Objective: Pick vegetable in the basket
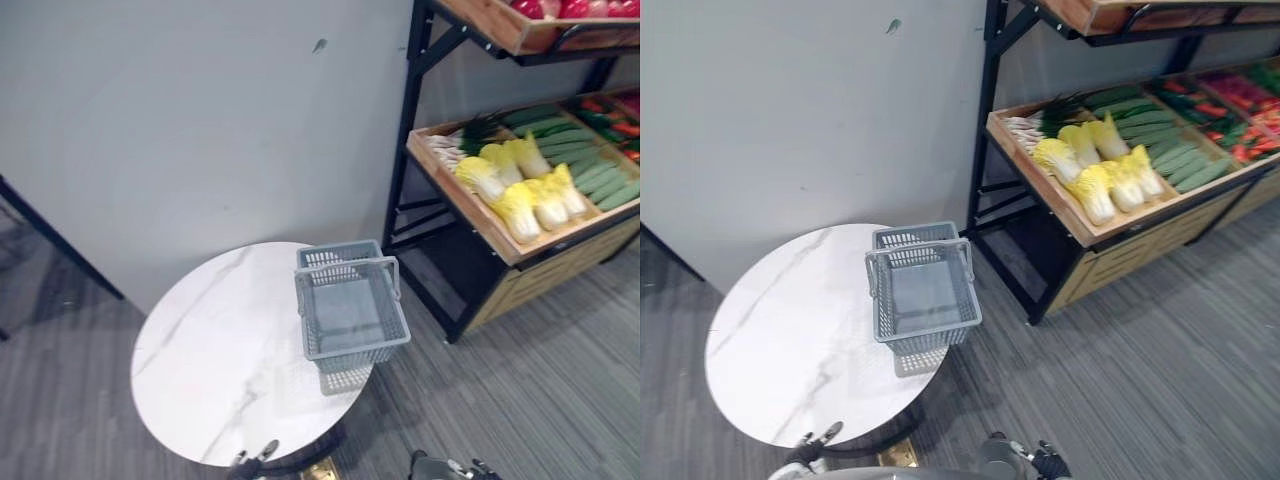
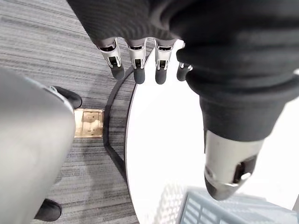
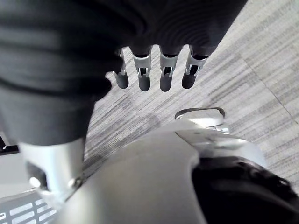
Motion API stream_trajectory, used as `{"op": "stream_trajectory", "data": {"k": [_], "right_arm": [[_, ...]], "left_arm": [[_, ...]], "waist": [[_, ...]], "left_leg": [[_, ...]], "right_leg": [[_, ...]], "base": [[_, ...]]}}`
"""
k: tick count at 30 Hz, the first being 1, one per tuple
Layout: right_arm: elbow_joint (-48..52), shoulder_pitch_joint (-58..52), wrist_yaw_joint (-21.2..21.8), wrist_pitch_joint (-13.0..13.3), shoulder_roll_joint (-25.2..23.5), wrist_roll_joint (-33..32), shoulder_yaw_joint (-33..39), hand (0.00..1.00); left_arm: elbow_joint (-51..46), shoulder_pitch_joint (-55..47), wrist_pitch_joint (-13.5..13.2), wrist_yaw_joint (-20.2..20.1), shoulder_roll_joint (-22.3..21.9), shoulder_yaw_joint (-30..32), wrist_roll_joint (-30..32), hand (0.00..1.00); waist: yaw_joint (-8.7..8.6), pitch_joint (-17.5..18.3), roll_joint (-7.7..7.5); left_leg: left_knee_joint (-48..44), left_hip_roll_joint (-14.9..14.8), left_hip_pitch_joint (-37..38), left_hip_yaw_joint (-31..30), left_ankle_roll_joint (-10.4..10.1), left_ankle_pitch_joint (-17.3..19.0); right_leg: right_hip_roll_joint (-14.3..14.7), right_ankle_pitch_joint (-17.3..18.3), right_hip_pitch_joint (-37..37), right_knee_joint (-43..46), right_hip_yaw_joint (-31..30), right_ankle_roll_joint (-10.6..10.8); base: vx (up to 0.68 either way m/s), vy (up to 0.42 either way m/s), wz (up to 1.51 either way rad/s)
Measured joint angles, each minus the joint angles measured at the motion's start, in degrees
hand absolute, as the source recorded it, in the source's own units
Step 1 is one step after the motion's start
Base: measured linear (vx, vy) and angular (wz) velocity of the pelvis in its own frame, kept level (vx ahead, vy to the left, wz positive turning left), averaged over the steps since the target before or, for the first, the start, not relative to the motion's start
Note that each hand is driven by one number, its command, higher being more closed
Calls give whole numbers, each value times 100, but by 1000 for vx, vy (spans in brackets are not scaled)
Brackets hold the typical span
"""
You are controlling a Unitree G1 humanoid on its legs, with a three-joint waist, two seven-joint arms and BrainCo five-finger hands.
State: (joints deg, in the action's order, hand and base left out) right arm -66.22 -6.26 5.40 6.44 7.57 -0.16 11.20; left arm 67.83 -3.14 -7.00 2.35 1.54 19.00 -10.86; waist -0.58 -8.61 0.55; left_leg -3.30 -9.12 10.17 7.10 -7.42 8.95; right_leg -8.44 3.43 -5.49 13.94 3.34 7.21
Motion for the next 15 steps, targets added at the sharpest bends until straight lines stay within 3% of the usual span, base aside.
{"op": "stream_trajectory", "data": {"k": [2, 6, 12, 15], "right_arm": [[-10, 23, -2, -2, 43, 5, -30, 0], [-186, 146, -79, 2, 61, 6, -91, 0], [-188, 176, -328, 4, 87, -4, 44, 0], [399, 289, -571, 7, 188, 207, 252, 0]], "left_arm": [[-1, 4, -2, -16, -88, 131, 2, 0], [-15, 31, -6, -17, -69, 174, -4, 0], [-9, 49, 2, 11, -33, 89, 3, 0], [-16, 71, 0, 100, 98, -190, 90, 0]], "waist": [[-6, -2, 78], [60, -12, 33], [54, -15, 40], [-28, -18, 41]], "left_leg": [[263, -211, -7, -11, -147, -311], [424, -397, -295, -9, -256, -805], [541, -391, -413, 35, -234, -861], [722, -294, -571, 188, -227, -859]], "right_leg": [[167, 59, 80, -94, 309, -106], [348, 23, 237, -509, 818, -246], [360, -105, 376, -926, 1024, -194], [310, -337, 204, -1173, 939, -171]], "base": [[174, -260, 65], [74, -203, 62], [-26, -23, 22], [-70, 65, -9]]}}
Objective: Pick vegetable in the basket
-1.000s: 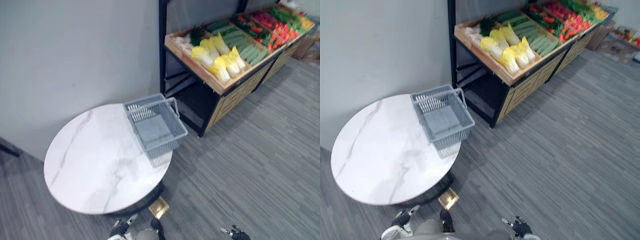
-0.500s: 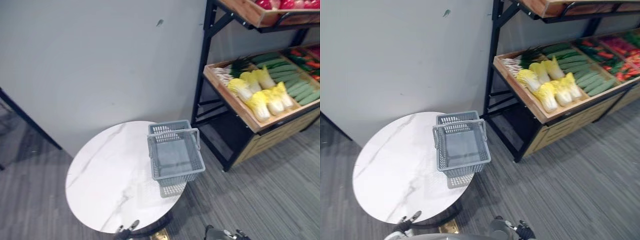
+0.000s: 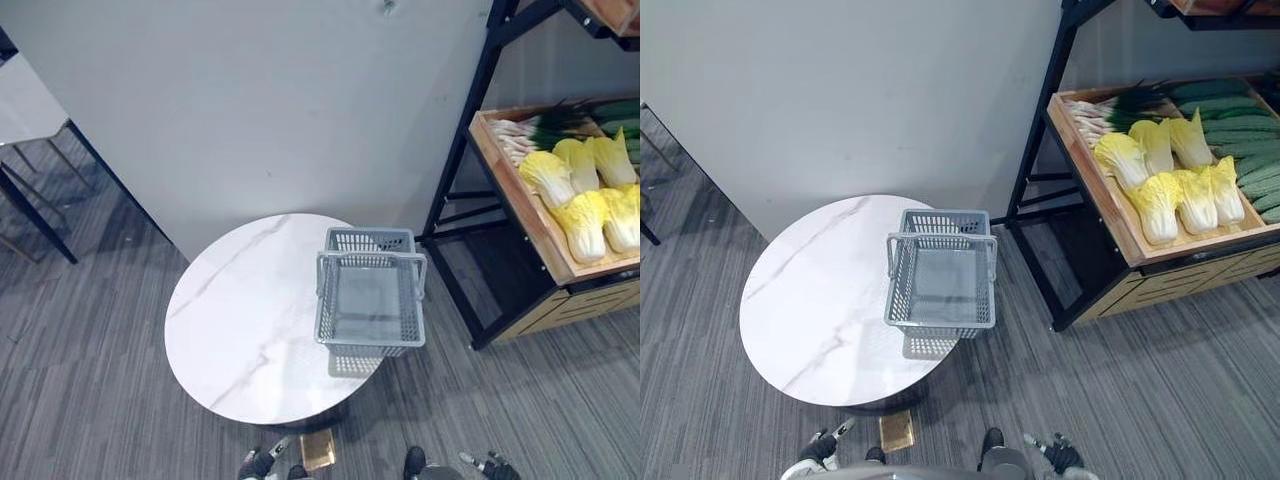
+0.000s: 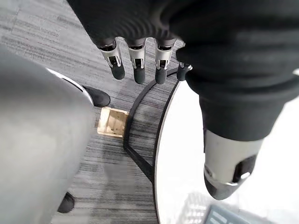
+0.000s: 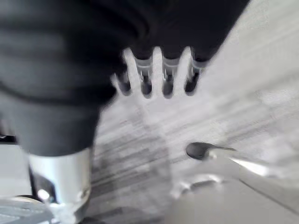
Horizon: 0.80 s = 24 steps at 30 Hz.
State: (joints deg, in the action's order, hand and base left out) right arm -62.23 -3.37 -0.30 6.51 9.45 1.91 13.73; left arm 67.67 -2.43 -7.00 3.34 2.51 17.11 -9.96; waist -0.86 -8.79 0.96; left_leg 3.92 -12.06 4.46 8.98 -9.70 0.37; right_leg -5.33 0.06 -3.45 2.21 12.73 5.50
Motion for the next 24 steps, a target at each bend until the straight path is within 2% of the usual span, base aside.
{"op": "stream_trajectory", "data": {"k": [2, 3, 4, 5, 8, 9, 13, 15, 21, 24], "right_arm": [[768, 44, -65, -4, 182, 249, -11, 0], [1567, 62, -66, -2, 466, 573, -78, 0], [1891, 74, -66, 4, 608, 742, -106, 0], [2453, 132, -85, 25, 950, 1071, -179, 0], [3527, 313, -104, 137, 1739, 1670, -383, 0], [4023, 537, -120, 169, 2022, 1873, -571, 0], [5178, 984, -128, 271, 2490, 2313, -1033, 0], [5834, 1402, -124, 447, 2863, 2753, -1401, 0], [6003, 2437, -128, 515, 3213, 2748, -2050, 0], [5721, 3527, -40, 515, 3435, 2744, -3112, 0]], "left_arm": [[-43, 0, 1, 31, 136, -200, 10, 0], [-73, 0, 0, 28, 289, -446, 105, 0], [-109, 0, 0, 24, 351, -559, 208, 0], [-117, -6, 0, 11, 457, -805, 371, 0], [-178, 14, -8, -37, 550, -1135, 610, 0], [-210, 13, -35, -61, 610, -1281, 642, 0], [-259, 65, -42, -122, 675, -1453, 655, 0], [-281, 85, -35, -119, 689, -1451, 657, 0], [-281, 130, -34, -96, 700, -1387, 660, 0], [-269, 225, -22, -54, 692, -1238, 672, 0]], "waist": [[-54, -32, -47], [-52, -105, -114], [-51, -112, -124], [-78, -117, -129], [-118, -171, -125], [-191, -238, -139], [-218, -396, -149], [-201, -475, -147], [-131, -662, -153], [-23, -890, -144]], "left_leg": [[-6, 98, -135, 142, 57, -2], [-8, 189, -156, 295, 92, 18], [-15, 225, -182, 323, 114, 31], [-36, 293, -248, 407, 156, 54], [-101, 426, -389, 541, 211, 80], [-137, 461, -436, 583, 230, 93], [-196, 484, -545, 620, 270, 121], [-216, 483, -630, 616, 278, 127], [-214, 486, -643, 597, 290, 130], [-246, 488, -707, 562, 306, 120]], "right_leg": [[-70, -198, -127, -152, -140, 43], [-115, -365, -209, -267, -329, 101], [-135, -417, -252, -302, -396, 109], [-196, -480, -350, -330, -484, 153], [-300, -586, -569, -329, -670, 186], [-330, -628, -634, -328, -706, 189], [-343, -666, -754, -323, -768, 200], [-342, -713, -826, -336, -771, 193], [-346, -723, -827, -339, -765, 191], [-346, -800, -826, -408, -727, 162]], "base": [[-77, 77, -40], [-62, 64, -49], [-70, 75, -53], [-32, 48, -32], [-13, 55, -27], [9, 35, -13], [0, 7, -7], [0, 0, 0], [0, 0, 0], [-12, -6, 3]]}}
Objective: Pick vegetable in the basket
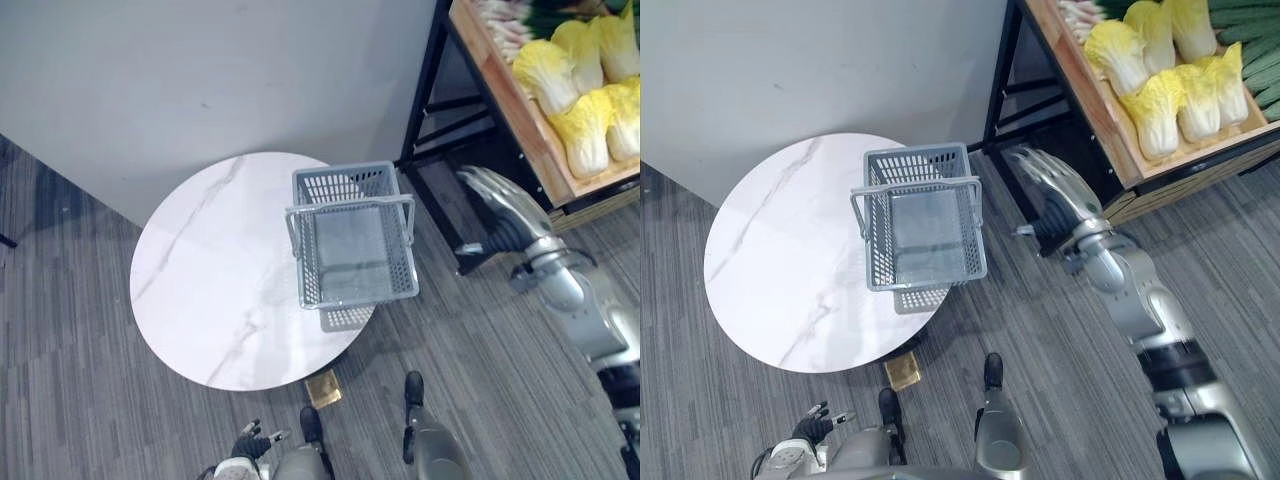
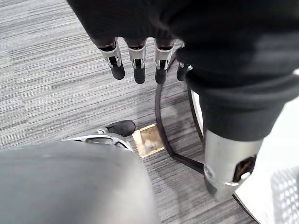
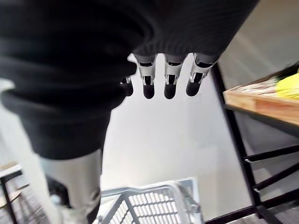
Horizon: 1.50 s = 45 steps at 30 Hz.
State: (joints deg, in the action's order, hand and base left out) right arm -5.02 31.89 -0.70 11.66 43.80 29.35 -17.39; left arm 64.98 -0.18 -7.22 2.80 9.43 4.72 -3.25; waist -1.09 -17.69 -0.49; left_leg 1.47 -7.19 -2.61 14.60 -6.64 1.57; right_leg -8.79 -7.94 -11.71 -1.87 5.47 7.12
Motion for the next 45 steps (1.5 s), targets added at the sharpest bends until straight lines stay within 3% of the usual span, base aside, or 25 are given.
{"op": "stream_trajectory", "data": {"k": [3, 7, 16, 24, 33, 45], "right_arm": [[-653, 1083, 146, -13, -1, -4, -881, 0], [-1179, 1751, 261, -91, -24, -3, -1257, 0], [-2861, 3146, 354, -316, -1027, 20, -1684, 0], [-3716, 3436, 277, -519, -1355, 258, -1442, 0], [-4577, 3456, 47, -639, -1323, 443, -766, 0], [-4994, 3456, -68, -639, -1048, 471, -551, 0]], "left_arm": [[-6, 54, 0, 101, -34, 79, -1, 0], [-1, 50, 27, 129, -78, 194, -41, 0], [-167, 109, 2, 143, -99, 237, -93, 0], [-179, 251, -12, 202, -100, 225, -117, 0], [-180, 283, -21, 325, -84, 30, -133, 0], [-220, 324, -98, 326, -60, -283, -288, 0]], "waist": [[171, -175, 14], [358, -258, 5], [623, -566, 3], [655, -741, 11], [620, -803, 95], [603, -903, 194]], "left_leg": [[-85, -11, -136, -127, 15, -12], [-121, -5, -224, -253, 28, -22], [-219, 12, -434, -489, 68, -51], [-329, 59, -632, -746, 98, -77], [-350, 57, -650, -741, 99, -78], [-357, 53, -751, -721, 99, -79]], "right_leg": [[-5, -25, -12, -28, 91, -7], [-25, -26, -12, -35, 191, -8], [-66, -107, -3, -99, 394, -61], [-128, -107, 16, -105, 645, -61], [-127, -107, 3, -105, 653, -61], [-121, -112, -114, -109, 613, -53]], "base": [[-31, -18, 18], [-5, -5, 15], [-10, 6, 13], [-15, 17, 16], [0, 0, 0], [0, 0, 0]]}}
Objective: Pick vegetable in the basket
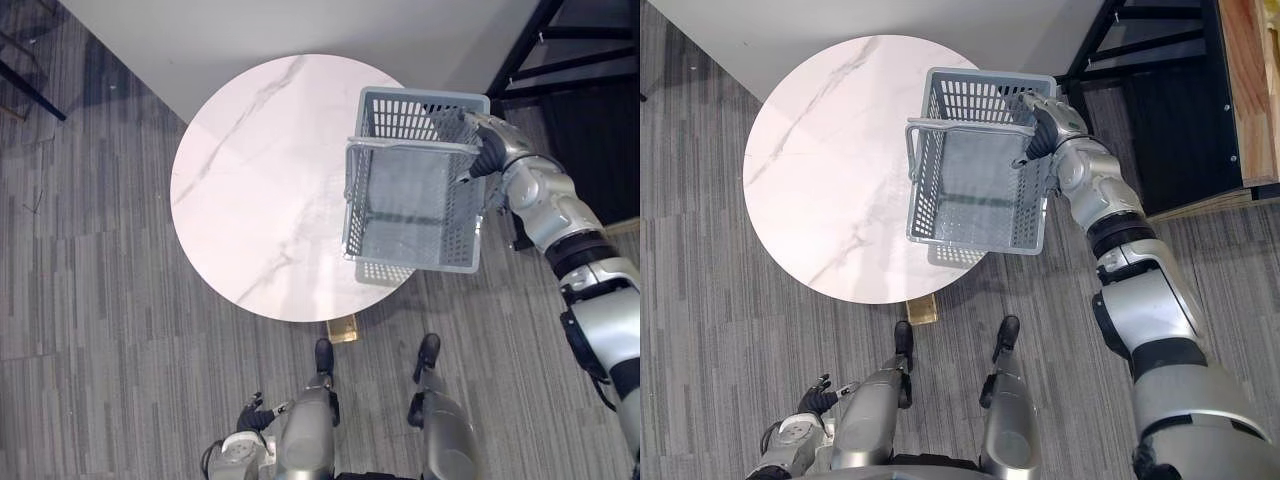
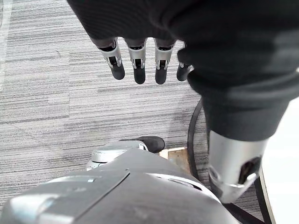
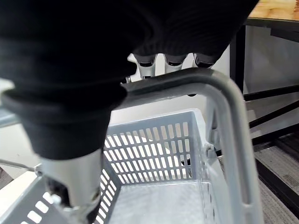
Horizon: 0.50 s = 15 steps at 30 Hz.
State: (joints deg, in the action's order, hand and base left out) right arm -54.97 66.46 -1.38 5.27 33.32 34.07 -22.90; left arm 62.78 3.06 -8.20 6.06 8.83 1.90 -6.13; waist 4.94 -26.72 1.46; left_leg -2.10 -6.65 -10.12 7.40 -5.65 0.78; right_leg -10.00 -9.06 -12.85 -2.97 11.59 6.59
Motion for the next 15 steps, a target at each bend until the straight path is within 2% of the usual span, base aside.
{"op": "stream_trajectory", "data": {"k": [3, 15], "right_arm": [[0, 0, -38, 1, 0, 187, -1, 0], [-23, 57, -94, 3, -10, 204, -16, 0]], "left_arm": [[0, 7, -3, 4, 11, -47, -1, 0], [-7, 31, -16, 53, 15, -131, -34, 0]], "waist": [[-2, -3, 5], [16, -79, 41]], "left_leg": [[3, 0, 0, 4, 0, 0], [2, 4, -83, 10, 7, -9]], "right_leg": [[3, -1, -14, -6, -29, 1], [3, -37, -99, -13, -52, -12]], "base": [[12, 9, -4], [0, 0, 0]]}}
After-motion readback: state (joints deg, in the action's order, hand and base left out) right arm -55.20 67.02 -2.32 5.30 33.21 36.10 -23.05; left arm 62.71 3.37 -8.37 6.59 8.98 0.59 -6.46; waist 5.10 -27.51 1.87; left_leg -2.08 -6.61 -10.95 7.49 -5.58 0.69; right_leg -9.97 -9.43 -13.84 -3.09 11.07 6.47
